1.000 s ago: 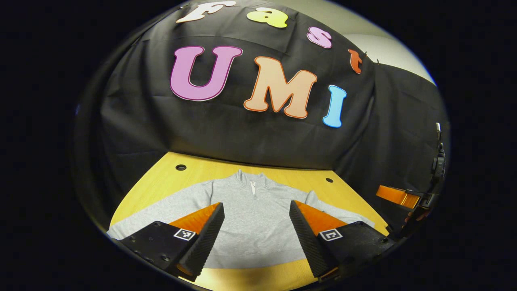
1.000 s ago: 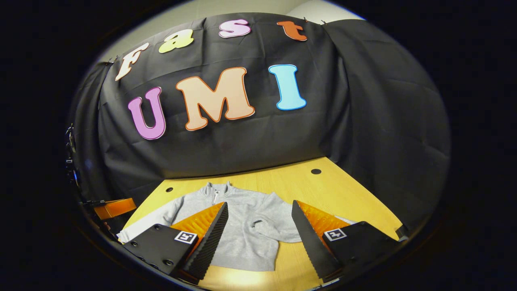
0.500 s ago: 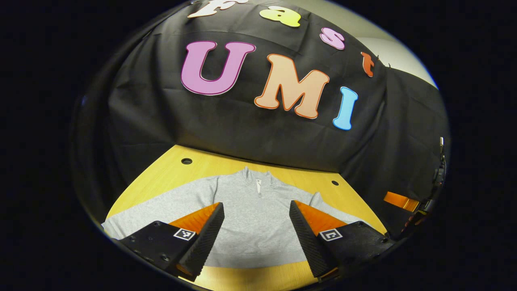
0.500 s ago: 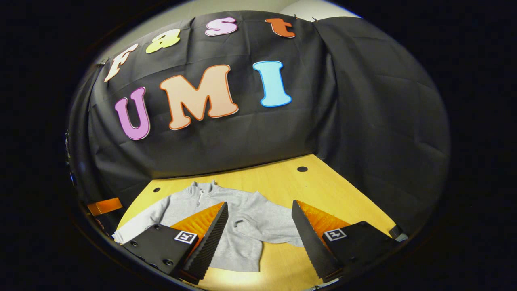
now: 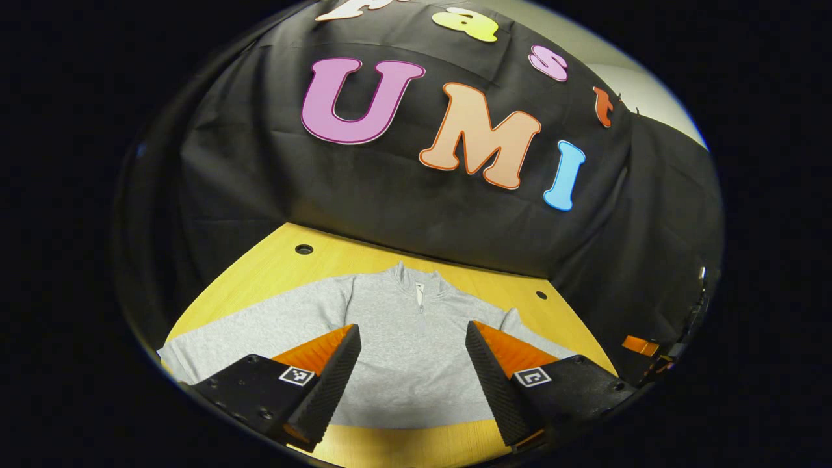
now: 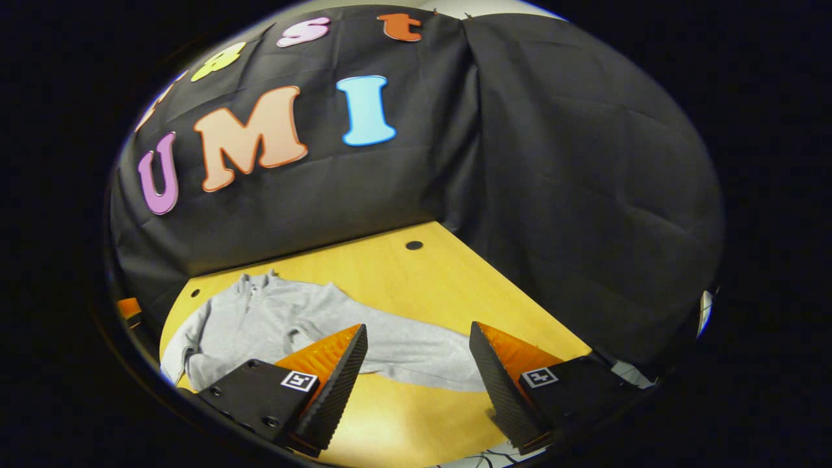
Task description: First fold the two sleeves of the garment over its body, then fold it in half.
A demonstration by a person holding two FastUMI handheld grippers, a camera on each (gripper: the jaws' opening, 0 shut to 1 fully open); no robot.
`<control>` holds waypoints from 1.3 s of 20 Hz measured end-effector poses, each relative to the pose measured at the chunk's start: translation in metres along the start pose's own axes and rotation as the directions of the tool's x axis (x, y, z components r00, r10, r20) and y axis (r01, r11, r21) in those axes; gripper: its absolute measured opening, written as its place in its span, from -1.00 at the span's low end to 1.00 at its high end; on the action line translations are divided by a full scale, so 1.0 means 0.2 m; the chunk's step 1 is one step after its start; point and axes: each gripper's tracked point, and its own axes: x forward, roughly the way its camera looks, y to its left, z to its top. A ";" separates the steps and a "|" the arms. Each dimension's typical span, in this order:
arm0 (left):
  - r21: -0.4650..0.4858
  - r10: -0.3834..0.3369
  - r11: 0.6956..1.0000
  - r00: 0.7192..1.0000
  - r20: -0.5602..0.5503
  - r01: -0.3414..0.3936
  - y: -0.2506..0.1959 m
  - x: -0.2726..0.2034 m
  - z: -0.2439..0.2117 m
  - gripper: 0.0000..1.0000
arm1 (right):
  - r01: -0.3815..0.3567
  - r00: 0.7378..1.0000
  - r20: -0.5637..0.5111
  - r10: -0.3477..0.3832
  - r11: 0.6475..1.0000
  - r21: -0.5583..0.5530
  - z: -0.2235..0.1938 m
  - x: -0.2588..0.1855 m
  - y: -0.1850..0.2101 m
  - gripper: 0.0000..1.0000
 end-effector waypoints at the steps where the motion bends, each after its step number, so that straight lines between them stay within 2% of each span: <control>1: 0.003 -0.001 1.000 1.000 -0.002 0.001 0.00 0.00 0.00 0.89 | 0.012 1.000 -0.010 -0.012 1.000 0.017 -0.03 0.03 -0.05 0.89; 4: 0.013 -0.003 1.000 1.000 -0.006 0.003 -0.01 0.02 -0.01 0.91 | 0.057 0.997 -0.053 -0.054 0.997 0.046 -0.16 0.12 -0.19 0.89; 5: 0.016 0.000 1.000 1.000 -0.008 0.000 -0.01 0.02 -0.01 0.91 | 0.072 0.995 -0.071 -0.069 0.997 0.040 -0.21 0.16 -0.24 0.96; 6: 0.017 0.000 1.000 1.000 -0.009 0.000 -0.01 0.03 -0.01 0.91 | 0.090 0.992 -0.088 -0.087 0.995 0.030 -0.25 0.19 -0.28 0.89; 7: 0.015 0.001 1.000 1.000 -0.011 -0.001 -0.01 0.03 -0.01 0.90 | 0.101 0.988 -0.117 -0.097 0.995 0.023 -0.31 0.21 -0.32 0.96; 11: 0.014 0.013 1.000 1.000 -0.024 -0.012 0.00 0.03 -0.04 0.91 | 0.128 0.967 -0.225 -0.116 0.991 0.043 -0.49 0.31 -0.41 0.89; 12: 0.015 0.013 1.000 0.999 -0.030 -0.013 -0.01 0.02 -0.04 0.91 | 0.131 0.963 -0.242 -0.116 0.990 0.045 -0.52 0.33 -0.42 0.96; 13: 0.017 0.018 1.000 0.999 -0.034 -0.018 0.00 0.02 -0.04 0.90 | 0.134 0.959 -0.256 -0.119 0.990 0.042 -0.56 0.35 -0.44 0.89; 14: 0.021 0.025 0.999 0.999 -0.038 -0.024 0.01 0.02 -0.05 0.91 | 0.135 0.956 -0.269 -0.120 0.990 0.035 -0.58 0.37 -0.45 0.96; 19: 0.036 0.058 0.998 0.997 -0.055 -0.056 0.04 0.00 -0.08 0.91 | 0.132 0.937 -0.329 -0.119 0.991 0.019 -0.69 0.43 -0.48 0.97; 21: 0.039 0.068 0.997 0.996 -0.057 -0.066 0.04 0.00 -0.10 0.90 | 0.124 0.931 -0.347 -0.114 0.992 0.008 -0.72 0.45 -0.48 0.90; 23: 0.041 0.073 0.997 0.996 -0.059 -0.070 0.03 -0.01 -0.12 0.90 | 0.114 0.930 -0.350 -0.111 0.993 -0.011 -0.72 0.46 -0.48 0.96; 24: 0.042 0.076 0.996 0.995 -0.059 -0.073 0.03 -0.01 -0.13 0.91 | 0.110 0.930 -0.351 -0.110 0.994 -0.022 -0.72 0.47 -0.48 0.86; 25: 0.042 0.078 0.996 0.995 -0.060 -0.076 0.02 -0.01 -0.13 0.90 | 0.104 0.928 -0.355 -0.109 0.994 -0.033 -0.72 0.48 -0.48 0.95; 26: 0.040 0.080 0.996 0.995 -0.065 -0.078 0.02 -0.01 -0.15 0.91 | 0.094 0.928 -0.358 -0.104 0.995 -0.044 -0.72 0.48 -0.48 0.84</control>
